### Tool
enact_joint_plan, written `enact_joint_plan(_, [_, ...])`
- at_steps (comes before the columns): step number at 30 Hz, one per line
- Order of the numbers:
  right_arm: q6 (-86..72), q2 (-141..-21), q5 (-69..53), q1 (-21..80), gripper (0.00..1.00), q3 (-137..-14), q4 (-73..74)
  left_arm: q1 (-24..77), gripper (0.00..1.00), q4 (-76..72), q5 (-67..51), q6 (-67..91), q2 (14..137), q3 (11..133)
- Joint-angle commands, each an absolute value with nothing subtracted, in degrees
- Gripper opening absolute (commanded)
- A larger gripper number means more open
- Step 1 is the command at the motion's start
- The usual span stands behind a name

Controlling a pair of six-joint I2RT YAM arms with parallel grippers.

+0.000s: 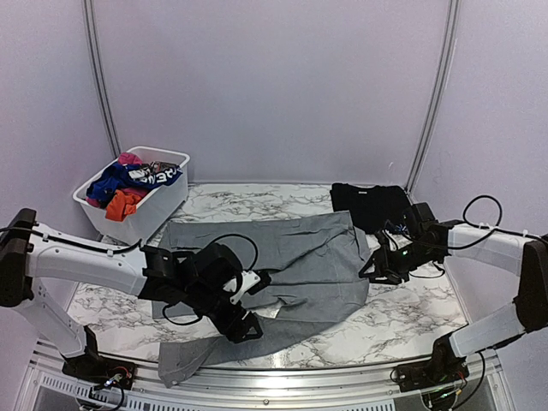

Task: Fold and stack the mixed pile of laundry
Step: Pick up the 1/3-folded shirt from the center of the board.

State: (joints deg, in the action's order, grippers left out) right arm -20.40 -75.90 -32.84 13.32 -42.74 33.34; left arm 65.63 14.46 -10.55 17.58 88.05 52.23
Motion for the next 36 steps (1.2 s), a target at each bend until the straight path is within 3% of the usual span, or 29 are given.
enact_joint_plan(1, [-22.7,-74.3,-35.7,10.8,0.46,-41.0,30.5,66.9,0.60,15.0,-12.3,12.9,93.0,57.4])
enact_joint_plan(3, [-22.9,-73.6,-35.3,10.4,0.54,-40.2,30.9,68.0,0.40,16.6,-13.1,10.5,93.9,59.3])
enact_joint_plan(6, [-23.8,-71.9,-33.3,10.2,0.76,-39.0,31.0,70.5,0.24,17.2,-13.2,6.6,92.6,60.3])
enact_joint_plan(10, [-24.5,-71.9,-33.0,10.3,0.77,-37.3,31.3,72.4,0.13,17.8,-13.2,4.3,91.2,61.0])
enact_joint_plan(13, [-26.4,-72.4,-33.9,10.3,0.74,-34.7,29.9,72.9,0.00,18.2,-12.2,3.2,90.8,61.1])
enact_joint_plan(19, [-32.4,-72.6,-38.5,10.3,0.65,-29.5,22.8,72.7,0.00,16.5,-7.4,6.2,88.3,62.9])
enact_joint_plan(24, [-33.4,-70.3,-37.9,10.3,0.70,-33.0,22.5,68.4,0.00,14.5,-5.6,12.5,88.4,65.5])
enact_joint_plan(28, [-30.9,-70.6,-36.9,10.3,0.80,-37.3,23.7,60.8,0.00,13.6,-6.9,15.1,91.4,66.4])
enact_joint_plan(36, [-25.4,-70.1,-36.0,10.3,0.80,-40.4,26.4,51.6,0.00,16.9,-6.4,12.4,97.0,67.0])
